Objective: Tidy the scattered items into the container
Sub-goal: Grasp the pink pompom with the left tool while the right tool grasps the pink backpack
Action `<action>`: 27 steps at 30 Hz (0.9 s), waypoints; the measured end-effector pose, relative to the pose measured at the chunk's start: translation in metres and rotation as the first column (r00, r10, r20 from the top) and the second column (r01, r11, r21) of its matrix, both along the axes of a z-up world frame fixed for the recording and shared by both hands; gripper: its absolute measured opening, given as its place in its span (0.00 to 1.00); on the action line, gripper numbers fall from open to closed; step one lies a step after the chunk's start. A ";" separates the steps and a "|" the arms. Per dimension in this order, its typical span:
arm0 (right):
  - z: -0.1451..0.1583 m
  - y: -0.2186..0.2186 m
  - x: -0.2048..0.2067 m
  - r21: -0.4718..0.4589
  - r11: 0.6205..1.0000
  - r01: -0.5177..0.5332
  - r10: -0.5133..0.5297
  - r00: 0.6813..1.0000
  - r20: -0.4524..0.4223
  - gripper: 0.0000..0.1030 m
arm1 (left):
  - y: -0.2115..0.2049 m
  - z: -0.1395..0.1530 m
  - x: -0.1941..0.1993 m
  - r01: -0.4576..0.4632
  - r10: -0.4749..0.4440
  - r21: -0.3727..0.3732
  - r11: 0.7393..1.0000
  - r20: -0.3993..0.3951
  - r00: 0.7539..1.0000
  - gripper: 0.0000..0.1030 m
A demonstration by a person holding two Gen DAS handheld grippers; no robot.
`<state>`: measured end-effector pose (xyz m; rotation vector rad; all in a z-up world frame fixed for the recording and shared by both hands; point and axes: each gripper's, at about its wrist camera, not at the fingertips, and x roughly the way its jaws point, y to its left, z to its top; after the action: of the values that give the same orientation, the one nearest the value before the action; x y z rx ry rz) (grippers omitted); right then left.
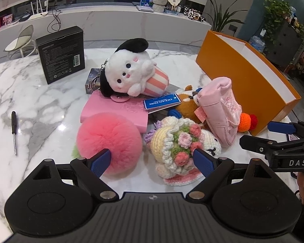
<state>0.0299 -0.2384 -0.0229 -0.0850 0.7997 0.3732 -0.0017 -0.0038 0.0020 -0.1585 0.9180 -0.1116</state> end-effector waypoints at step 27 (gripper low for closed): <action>0.001 0.011 0.017 -0.003 0.994 -0.110 0.110 0.991 0.081 0.74 | 0.045 -0.021 0.014 -0.168 0.168 -0.005 0.986 0.048 0.985 1.00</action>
<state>0.0473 -0.2275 -0.0214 -0.1422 0.7166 0.4715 0.0121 0.0412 -0.0193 -0.2321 0.8530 0.0403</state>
